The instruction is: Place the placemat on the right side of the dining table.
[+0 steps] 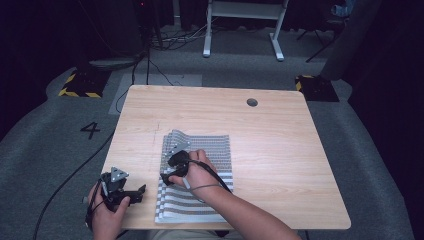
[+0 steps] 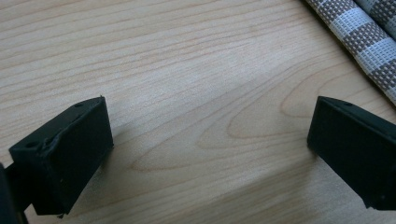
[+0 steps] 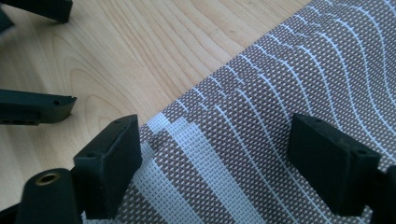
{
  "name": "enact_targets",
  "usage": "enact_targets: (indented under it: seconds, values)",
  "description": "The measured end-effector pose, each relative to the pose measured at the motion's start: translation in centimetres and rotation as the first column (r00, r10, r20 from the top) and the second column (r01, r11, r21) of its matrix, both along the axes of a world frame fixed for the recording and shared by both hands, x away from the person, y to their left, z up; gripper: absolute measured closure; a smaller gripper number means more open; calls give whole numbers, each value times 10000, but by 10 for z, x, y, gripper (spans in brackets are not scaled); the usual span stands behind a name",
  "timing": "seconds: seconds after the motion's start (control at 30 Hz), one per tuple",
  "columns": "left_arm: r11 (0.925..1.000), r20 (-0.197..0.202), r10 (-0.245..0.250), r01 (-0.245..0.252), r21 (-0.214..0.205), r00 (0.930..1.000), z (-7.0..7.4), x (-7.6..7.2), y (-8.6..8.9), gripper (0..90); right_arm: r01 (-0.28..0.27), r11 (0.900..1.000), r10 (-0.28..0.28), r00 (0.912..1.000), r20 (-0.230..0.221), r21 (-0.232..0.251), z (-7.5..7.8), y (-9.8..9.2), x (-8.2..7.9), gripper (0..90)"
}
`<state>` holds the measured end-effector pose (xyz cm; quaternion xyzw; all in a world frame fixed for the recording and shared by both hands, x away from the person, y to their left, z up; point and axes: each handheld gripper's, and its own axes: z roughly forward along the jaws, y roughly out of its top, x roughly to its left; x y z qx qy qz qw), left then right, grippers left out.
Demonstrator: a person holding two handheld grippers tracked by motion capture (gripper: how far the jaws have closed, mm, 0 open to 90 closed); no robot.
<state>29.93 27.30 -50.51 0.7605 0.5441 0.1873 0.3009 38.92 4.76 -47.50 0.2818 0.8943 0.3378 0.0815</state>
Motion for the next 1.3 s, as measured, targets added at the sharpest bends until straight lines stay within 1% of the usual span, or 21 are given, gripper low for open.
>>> enact_targets:
  seconds: [0.03,0.1,0.17,0.23,0.27,0.33,0.37,0.43,0.47,0.57,0.6,0.63,0.67,0.7,0.73,0.8,0.93,1.13,1.17,1.23,1.3]
  values:
    - [10000,4,10,-10,13,10000,0,0,0,3,0,10000,0,10000,0,0,0,0,0,179]
    - [10000,6,23,-23,32,10000,0,0,0,3,-153,9990,171,9989,-439,409,-3,-6,4,196]
    - [10000,7,9,-9,13,10000,0,0,0,3,-305,9984,339,9967,-737,469,-3,-9,6,228]
    - [10000,11,15,-15,16,10000,0,0,0,2,-618,9969,652,9953,-712,491,-3,-11,8,299]
    - [10000,6,8,-8,15,10000,0,0,0,2,-715,9961,761,9929,-916,525,-3,-12,8,337]
    - [10000,3,4,-4,8,10000,0,0,0,2,-853,9950,898,9917,-925,520,-3,-12,8,346]
    - [10000,-1,0,0,-4,10000,0,0,0,2,-1085,9934,1119,9882,-1050,378,-2,-13,9,413]
    - [10000,-3,-3,3,0,10000,0,0,0,3,-1110,9934,1134,9882,-1031,296,-3,-13,8,423]
    - [10000,-2,-5,5,2,10000,0,0,0,2,-1317,9912,1325,9864,-970,146,-4,-14,9,486]
    - [10000,-28,-31,31,-21,10000,0,0,0,2,-1321,9904,1359,9848,-1081,416,-6,-13,7,496]
    - [10000,1,-2,2,-1,10000,0,0,0,2,-1415,9899,1419,9850,-978,115,-5,-14,8,500]
    - [10000,-25,-27,27,-18,10000,0,0,0,3,-1520,9883,1522,9849,-827,82,-5,-14,8,537]
    - [10000,1,-3,3,-1,10000,0,0,0,2,-1631,9864,1641,9824,-890,191,-6,-14,8,626]
    - [10000,-11,-14,14,-17,10000,0,0,0,2,-1631,9864,1641,9824,-890,191,-6,-14,8,626]
    - [10000,-4,-11,11,-11,10000,0,0,0,3,-1760,9841,1775,9779,-1102,235,-5,-14,8,712]
    - [10000,4,1,-1,-3,10000,0,0,0,2,-1684,9856,1686,9749,-1455,136,-3,-15,7,773]
    - [10000,-1,-4,4,1,10000,0,0,0,2,-1640,9861,1662,9727,-1617,272,-3,-17,9,824]
    - [10000,10,8,-8,10,10000,0,0,0,3,-1824,9831,1826,9764,-1155,120,6,-17,3,864]
    - [10000,10,14,-14,10,10000,0,0,0,1,-1884,9821,1883,9778,-920,69,13,-20,1,872]
    - [10000,6,35,-35,53,10000,0,1,-1,0,-1904,9817,1900,9779,-868,36,17,-22,1,874]
    - [10000,13,32,-32,65,10000,0,1,-1,0,-1825,9827,1844,9798,-777,312,30,-33,1,877]
